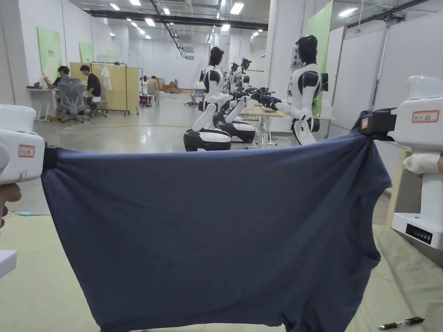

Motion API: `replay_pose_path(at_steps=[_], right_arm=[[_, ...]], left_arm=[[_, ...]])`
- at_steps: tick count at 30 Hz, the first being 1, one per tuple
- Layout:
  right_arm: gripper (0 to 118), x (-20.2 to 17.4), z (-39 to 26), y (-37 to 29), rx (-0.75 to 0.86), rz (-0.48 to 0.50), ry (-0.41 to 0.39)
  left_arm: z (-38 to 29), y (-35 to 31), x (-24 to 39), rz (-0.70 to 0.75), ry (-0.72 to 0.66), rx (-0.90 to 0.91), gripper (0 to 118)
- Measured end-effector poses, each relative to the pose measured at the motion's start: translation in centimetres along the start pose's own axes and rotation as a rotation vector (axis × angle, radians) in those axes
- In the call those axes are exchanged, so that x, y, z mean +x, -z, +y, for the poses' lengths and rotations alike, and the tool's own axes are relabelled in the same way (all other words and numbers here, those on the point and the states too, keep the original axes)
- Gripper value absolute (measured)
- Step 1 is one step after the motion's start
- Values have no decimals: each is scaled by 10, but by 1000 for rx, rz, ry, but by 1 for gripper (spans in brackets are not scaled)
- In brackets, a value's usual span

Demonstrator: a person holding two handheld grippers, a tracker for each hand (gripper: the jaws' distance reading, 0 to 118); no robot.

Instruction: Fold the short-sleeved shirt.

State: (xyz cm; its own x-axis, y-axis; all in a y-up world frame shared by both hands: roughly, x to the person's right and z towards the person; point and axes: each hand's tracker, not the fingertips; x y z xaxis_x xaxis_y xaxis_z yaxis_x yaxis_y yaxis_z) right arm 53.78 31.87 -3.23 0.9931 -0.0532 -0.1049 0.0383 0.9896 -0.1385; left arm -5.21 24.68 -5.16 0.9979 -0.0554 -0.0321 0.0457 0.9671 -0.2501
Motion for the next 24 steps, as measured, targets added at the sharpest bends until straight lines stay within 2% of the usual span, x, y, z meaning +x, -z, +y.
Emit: replay_pose_path(at_steps=[4,9,13,16,19,21,22,24], right_arm=[[6,-3,-10,-47,-41,1,-44],[6,-9,-70,-112,-174,-33,-70],[6,-5,-162,-158,-344,-31,-33],[6,-4,-242,-187,-510,-38,-47],[6,-2,-320,-208,-690,-2,17],[6,-3,-363,-212,-807,-16,57],[6,4,-385,-210,-883,-18,55],[6,5,-409,-208,-919,-55,32]], left_arm=[[-20,-51,4,-36,-6,-33,7],[-82,-115,8,-111,58,-192,7],[-163,-162,4,-183,18,-354,7],[-236,-190,7,-210,8,-504,7],[-303,-206,11,-222,27,-685,7],[-337,-206,13,-259,26,-802,7],[-353,-204,15,-258,26,-854,7],[-368,-202,20,-219,89,-886,7]])
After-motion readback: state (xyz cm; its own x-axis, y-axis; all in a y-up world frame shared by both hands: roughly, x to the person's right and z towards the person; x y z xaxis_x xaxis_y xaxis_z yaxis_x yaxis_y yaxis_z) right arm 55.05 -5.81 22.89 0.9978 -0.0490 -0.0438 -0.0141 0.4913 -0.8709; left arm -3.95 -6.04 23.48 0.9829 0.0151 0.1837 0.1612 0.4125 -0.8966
